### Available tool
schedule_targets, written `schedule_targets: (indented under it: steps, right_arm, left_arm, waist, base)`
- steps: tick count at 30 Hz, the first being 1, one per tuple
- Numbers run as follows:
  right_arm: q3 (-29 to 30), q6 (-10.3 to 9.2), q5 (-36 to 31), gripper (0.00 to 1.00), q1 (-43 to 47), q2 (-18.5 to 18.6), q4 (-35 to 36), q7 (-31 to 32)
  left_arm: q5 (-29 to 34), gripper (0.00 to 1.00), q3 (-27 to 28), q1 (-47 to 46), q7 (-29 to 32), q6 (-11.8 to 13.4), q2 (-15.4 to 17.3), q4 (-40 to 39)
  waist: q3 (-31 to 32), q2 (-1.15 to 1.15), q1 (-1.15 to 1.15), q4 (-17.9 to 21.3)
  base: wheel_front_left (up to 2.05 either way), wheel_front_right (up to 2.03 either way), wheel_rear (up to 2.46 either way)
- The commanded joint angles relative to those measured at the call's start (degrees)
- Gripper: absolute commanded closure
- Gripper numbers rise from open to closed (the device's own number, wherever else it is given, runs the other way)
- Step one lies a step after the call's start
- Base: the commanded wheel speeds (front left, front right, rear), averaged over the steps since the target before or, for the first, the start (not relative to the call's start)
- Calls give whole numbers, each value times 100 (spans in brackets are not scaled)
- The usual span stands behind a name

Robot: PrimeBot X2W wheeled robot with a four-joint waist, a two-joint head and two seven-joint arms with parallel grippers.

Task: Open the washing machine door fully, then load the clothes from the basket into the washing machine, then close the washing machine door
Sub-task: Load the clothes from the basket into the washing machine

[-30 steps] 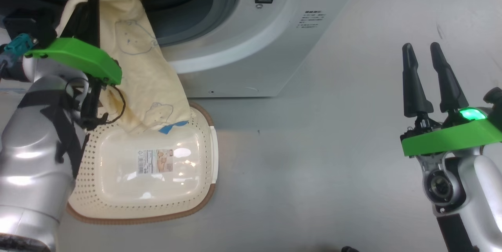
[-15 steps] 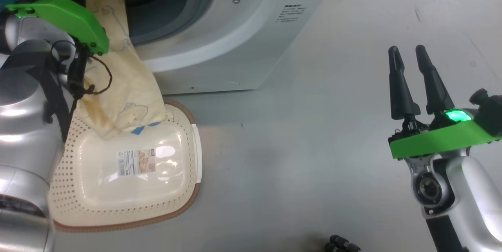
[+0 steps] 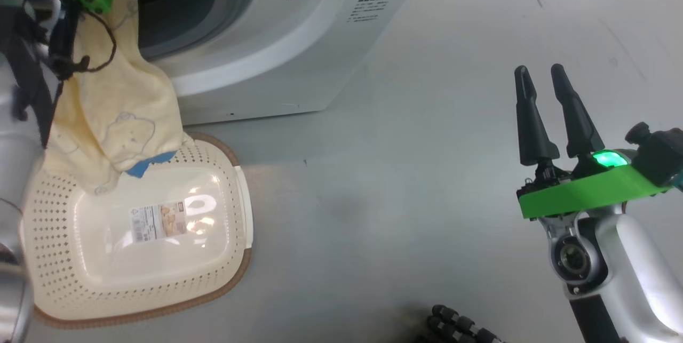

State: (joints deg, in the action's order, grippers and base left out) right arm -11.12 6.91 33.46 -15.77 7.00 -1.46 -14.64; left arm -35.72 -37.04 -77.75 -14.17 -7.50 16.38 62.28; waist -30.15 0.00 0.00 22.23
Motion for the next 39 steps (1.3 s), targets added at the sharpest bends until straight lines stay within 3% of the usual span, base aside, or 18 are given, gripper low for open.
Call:
schedule_targets:
  steps: [1,5,11,16,25,26,27,28,39]
  right_arm:
    - [-74,58,42,0,-109,22,167,-36]
    - [-80,58,49,0,-169,-12,186,-36]
    - [-81,58,53,0,-212,-35,191,-36]
    - [-116,58,46,0,-190,-45,174,-36]
    - [-159,58,54,0,-171,-30,149,-36]
    - [-159,58,54,0,-167,-25,145,-36]
    - [-155,58,53,0,-161,-22,141,-36]
    - [-151,58,52,0,-153,-18,137,-36]
    - [-151,58,41,0,-132,11,140,-36]
  left_arm:
    - [129,100,220,-515,-77,1,318,-445]
    - [545,100,784,-520,-81,168,524,-1330]
    - [1060,100,1387,-122,-82,207,555,-1895]
    - [1142,100,1458,218,-82,72,379,-1235]
    - [958,99,964,-17,14,4,180,84]
    - [890,74,888,-51,97,4,151,157]
    - [825,55,809,-74,169,3,138,216]
    - [755,0,747,-93,259,3,134,283]
    - [36,0,204,-58,282,2,166,348]
  waist:
    - [-60,0,0,30]
    - [-164,0,0,72]
    - [-228,0,0,102]
    - [-199,0,0,94]
    - [-109,0,0,77]
    - [-99,0,0,74]
    - [-83,0,0,68]
    - [-68,0,0,60]
    - [26,0,0,-16]
  base:
    - [0,0,0]
    - [0,0,0]
    - [0,0,0]
    - [0,0,0]
    - [0,0,0]
    - [0,0,0]
    - [0,0,0]
    - [0,0,0]
    - [0,0,0]
